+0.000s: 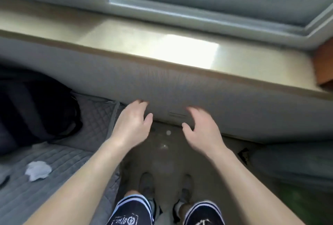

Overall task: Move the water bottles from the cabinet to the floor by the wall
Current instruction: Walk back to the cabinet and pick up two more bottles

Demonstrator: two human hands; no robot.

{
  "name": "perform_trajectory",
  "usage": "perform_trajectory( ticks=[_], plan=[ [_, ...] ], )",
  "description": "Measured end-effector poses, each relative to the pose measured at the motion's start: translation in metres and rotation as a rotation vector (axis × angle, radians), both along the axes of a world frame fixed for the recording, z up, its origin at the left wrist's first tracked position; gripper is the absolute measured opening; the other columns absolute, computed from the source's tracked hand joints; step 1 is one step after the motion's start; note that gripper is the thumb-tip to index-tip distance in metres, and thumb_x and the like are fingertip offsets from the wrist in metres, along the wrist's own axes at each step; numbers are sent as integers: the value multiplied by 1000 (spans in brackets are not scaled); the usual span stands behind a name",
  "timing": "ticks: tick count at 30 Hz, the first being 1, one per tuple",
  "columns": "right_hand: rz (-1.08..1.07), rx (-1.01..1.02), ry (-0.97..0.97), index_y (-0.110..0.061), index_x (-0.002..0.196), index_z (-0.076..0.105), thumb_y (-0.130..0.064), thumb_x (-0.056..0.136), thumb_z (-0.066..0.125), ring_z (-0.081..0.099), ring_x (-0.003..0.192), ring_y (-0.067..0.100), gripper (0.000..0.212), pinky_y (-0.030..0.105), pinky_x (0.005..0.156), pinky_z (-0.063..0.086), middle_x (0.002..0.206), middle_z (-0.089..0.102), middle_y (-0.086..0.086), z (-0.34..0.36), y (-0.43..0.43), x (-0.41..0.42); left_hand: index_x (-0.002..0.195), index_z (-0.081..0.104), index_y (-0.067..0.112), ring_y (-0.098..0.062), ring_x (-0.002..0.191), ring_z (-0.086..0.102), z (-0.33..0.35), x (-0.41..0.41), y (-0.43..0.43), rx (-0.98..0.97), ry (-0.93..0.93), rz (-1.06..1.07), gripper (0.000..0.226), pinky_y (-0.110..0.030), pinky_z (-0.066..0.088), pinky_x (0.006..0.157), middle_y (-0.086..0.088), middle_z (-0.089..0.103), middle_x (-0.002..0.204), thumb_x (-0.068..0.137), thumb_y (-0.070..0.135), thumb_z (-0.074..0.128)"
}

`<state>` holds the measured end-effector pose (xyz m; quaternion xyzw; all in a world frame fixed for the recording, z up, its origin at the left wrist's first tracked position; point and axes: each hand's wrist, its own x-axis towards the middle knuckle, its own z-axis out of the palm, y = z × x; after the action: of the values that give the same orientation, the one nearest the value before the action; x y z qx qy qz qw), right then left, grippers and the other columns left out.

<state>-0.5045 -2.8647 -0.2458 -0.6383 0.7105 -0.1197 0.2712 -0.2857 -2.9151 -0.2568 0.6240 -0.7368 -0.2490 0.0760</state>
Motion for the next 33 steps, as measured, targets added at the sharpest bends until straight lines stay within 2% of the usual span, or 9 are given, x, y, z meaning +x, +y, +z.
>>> perform_trajectory(
  ticks=[3, 8, 15, 21, 33],
  plan=[
    [39, -63, 52, -14, 137, 51, -27, 89, 56, 40, 136, 21, 50, 31, 114, 27, 143, 50, 3, 49, 4, -1, 144, 44, 13, -20, 142, 34, 49, -2, 3, -20, -17, -27, 50, -35, 24, 119, -6, 42, 151, 97, 32, 47],
    [28, -123, 130, -12, 137, 52, -29, 91, 52, 37, 139, 24, 49, 39, 117, 27, 145, 50, 5, 119, 13, -6, 144, 44, 14, -18, 141, 35, 124, -7, 9, -53, -37, -82, 50, -36, 25, 118, -4, 44, 150, 97, 31, 48],
    [-25, -232, 178, -7, 129, 58, -28, 87, 49, 46, 132, 32, 49, 46, 110, 38, 138, 55, 12, 190, 28, -15, 144, 44, 16, -17, 141, 35, 197, -22, 22, -100, -57, -121, 49, -39, 26, 117, -2, 44, 150, 98, 33, 47],
    [-68, -264, 206, -3, 119, 60, -24, 89, 52, 54, 114, 33, 38, 42, 99, 44, 120, 62, 13, 223, 40, -35, 142, 46, 15, -19, 140, 36, 229, -36, 33, -147, -83, -119, 47, -41, 27, 117, -3, 45, 149, 98, 29, 45],
    [-121, -271, 277, -2, 109, 61, -26, 92, 50, 54, 108, 33, 31, 42, 94, 44, 113, 63, 15, 260, 65, -53, 141, 47, 16, -17, 137, 38, 253, -57, 51, -179, -13, -118, 46, -37, 27, 116, 1, 48, 146, 99, 33, 43]
  ],
)
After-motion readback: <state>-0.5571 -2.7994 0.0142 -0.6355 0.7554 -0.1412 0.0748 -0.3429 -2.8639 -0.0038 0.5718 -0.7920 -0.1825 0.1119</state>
